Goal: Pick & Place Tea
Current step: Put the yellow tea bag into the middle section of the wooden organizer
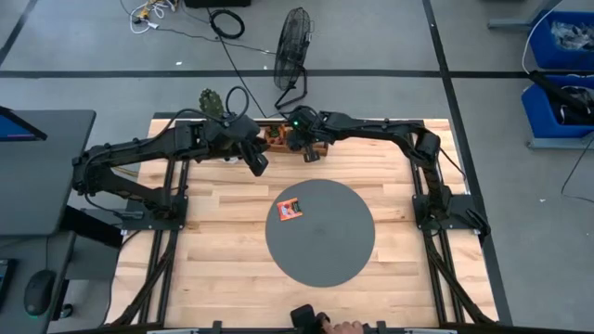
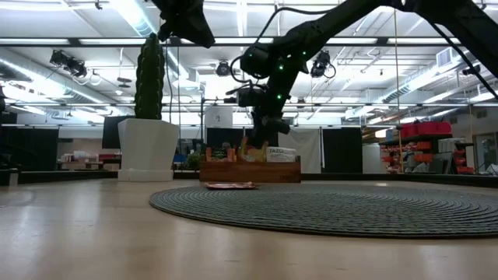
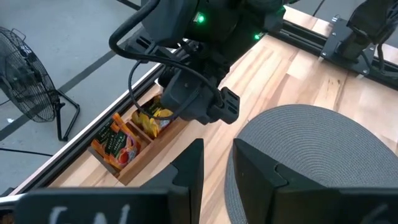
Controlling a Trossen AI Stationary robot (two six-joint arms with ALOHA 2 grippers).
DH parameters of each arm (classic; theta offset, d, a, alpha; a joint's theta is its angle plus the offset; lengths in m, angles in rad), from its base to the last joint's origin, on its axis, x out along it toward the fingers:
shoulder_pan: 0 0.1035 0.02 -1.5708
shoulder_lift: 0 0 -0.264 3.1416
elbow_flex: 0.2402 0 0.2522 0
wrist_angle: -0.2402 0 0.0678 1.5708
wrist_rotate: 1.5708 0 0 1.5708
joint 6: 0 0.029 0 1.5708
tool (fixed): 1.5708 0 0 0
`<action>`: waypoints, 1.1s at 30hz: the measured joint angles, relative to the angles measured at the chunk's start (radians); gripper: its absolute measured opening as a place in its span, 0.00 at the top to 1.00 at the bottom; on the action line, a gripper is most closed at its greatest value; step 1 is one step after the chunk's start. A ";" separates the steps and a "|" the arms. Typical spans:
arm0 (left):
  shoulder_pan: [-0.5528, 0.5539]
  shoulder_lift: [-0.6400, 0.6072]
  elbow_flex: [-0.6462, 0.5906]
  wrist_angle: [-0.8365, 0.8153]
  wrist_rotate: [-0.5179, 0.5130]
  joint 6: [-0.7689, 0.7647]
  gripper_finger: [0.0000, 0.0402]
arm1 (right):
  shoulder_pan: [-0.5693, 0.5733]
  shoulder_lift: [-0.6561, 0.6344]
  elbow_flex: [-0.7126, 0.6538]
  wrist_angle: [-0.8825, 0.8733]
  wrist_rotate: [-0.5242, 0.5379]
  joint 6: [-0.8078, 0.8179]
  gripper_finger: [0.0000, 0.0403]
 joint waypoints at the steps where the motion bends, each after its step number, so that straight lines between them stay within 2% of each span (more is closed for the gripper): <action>1: 0.000 0.000 0.000 0.000 0.000 0.001 0.78 | 0.000 0.000 0.000 -0.002 0.000 0.000 1.00; 18: 0.000 0.000 0.000 0.006 0.000 0.001 0.78 | -0.003 0.009 0.000 0.011 -0.037 0.006 1.00; 33: 0.000 0.000 0.000 0.007 0.000 0.001 0.78 | -0.003 0.009 0.000 -0.003 -0.019 0.126 1.00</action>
